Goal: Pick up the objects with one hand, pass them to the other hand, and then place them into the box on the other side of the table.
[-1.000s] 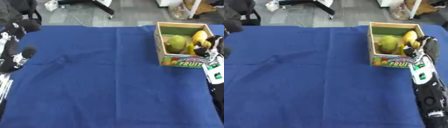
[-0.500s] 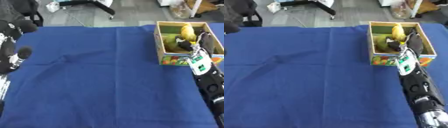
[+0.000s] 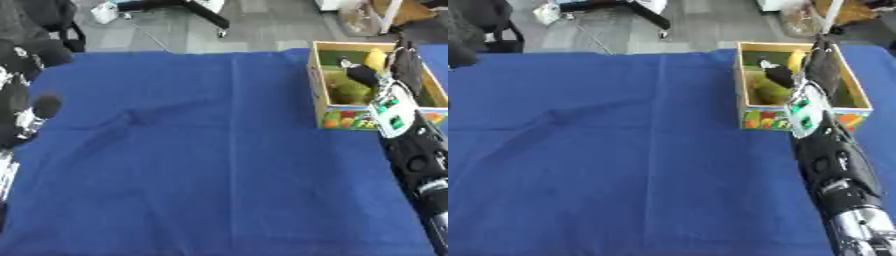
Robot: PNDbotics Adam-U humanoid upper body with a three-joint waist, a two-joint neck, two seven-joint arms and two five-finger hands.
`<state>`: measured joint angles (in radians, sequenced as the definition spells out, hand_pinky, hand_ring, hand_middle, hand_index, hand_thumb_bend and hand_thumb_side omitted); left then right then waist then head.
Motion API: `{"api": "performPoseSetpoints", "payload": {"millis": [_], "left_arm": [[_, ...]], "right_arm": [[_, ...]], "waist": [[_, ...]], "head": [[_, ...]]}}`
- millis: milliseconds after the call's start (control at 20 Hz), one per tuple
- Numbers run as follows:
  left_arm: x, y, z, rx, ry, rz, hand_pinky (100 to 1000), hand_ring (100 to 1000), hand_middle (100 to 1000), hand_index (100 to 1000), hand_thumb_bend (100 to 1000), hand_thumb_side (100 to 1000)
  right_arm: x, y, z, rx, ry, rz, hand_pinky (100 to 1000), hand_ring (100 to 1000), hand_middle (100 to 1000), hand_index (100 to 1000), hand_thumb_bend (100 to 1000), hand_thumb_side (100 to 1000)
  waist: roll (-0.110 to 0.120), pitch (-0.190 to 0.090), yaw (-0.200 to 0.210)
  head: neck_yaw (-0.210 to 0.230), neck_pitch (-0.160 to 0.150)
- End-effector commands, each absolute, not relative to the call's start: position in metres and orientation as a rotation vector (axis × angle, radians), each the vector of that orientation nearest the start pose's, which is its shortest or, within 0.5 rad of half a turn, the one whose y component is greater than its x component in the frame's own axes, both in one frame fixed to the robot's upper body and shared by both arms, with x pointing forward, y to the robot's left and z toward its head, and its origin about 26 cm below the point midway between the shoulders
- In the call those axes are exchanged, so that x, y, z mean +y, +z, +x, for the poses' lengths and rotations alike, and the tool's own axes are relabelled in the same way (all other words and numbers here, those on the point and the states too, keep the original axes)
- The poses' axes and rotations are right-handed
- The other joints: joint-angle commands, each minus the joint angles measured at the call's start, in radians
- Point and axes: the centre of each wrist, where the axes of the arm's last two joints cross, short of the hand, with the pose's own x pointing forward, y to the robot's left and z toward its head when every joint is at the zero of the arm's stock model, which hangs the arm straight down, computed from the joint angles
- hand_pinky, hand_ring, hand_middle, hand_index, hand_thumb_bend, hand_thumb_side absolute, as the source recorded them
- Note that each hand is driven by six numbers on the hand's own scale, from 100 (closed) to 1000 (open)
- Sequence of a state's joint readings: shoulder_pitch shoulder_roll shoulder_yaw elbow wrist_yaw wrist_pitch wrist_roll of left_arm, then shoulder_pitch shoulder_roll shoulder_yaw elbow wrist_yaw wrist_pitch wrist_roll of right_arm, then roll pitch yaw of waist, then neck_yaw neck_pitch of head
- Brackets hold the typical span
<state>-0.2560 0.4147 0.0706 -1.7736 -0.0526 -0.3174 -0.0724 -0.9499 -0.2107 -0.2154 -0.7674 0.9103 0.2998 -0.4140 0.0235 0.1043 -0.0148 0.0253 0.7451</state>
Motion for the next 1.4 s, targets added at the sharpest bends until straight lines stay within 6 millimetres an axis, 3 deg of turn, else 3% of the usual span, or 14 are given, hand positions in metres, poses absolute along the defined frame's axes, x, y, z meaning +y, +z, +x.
{"api": "performPoseSetpoints", "payload": {"millis": [50, 200, 250, 300, 500, 650, 1000, 1400], "left_arm": [[0.320, 0.162, 0.321, -2.312, -0.558, 0.323, 811, 715, 662, 813, 703, 717], [0.322, 0.161, 0.321, -2.312, -0.547, 0.332, 811, 715, 662, 813, 704, 716], [0.323, 0.161, 0.320, -2.311, -0.542, 0.336, 811, 716, 662, 813, 705, 716], [0.324, 0.161, 0.320, -2.310, -0.536, 0.342, 811, 716, 663, 813, 705, 715], [0.327, 0.161, 0.318, -2.310, -0.506, 0.365, 811, 721, 669, 816, 709, 714], [0.330, 0.161, 0.316, -2.310, -0.484, 0.382, 812, 730, 681, 820, 705, 716], [0.330, 0.157, 0.311, -2.304, -0.448, 0.396, 815, 745, 701, 826, 700, 726], [0.327, 0.142, 0.302, -2.266, -0.327, 0.368, 817, 738, 694, 818, 668, 761]], "right_arm": [[-0.264, 0.172, 0.492, -1.499, 0.270, -1.306, 797, 786, 908, 1000, 715, 552], [-0.271, 0.188, 0.487, -1.568, 0.212, -1.316, 792, 782, 904, 1000, 703, 550], [-0.273, 0.194, 0.485, -1.600, 0.189, -1.318, 788, 779, 901, 1000, 684, 591], [-0.276, 0.201, 0.482, -1.639, 0.165, -1.319, 785, 776, 896, 1000, 689, 552], [-0.284, 0.224, 0.464, -1.822, 0.091, -1.270, 780, 771, 882, 1000, 636, 545], [-0.288, 0.228, 0.446, -1.931, 0.060, -1.195, 758, 744, 827, 996, 593, 534], [-0.299, 0.197, 0.396, -2.079, 0.057, -0.904, 739, 718, 802, 916, 456, 460], [-0.310, 0.136, 0.355, -2.058, 0.042, -0.704, 715, 686, 772, 880, 441, 447]], "waist": [[0.009, -0.033, 0.001], [0.008, -0.033, 0.001], [0.007, -0.033, 0.000], [0.007, -0.033, 0.000], [0.003, -0.032, 0.001], [0.000, -0.031, -0.001], [-0.004, -0.024, -0.007], [-0.005, -0.017, -0.015]], "head": [[0.000, 0.000], [0.003, 0.000], [0.004, 0.000], [0.005, 0.000], [0.012, -0.001], [0.021, -0.001], [0.049, 0.002], [0.063, 0.009]]}}
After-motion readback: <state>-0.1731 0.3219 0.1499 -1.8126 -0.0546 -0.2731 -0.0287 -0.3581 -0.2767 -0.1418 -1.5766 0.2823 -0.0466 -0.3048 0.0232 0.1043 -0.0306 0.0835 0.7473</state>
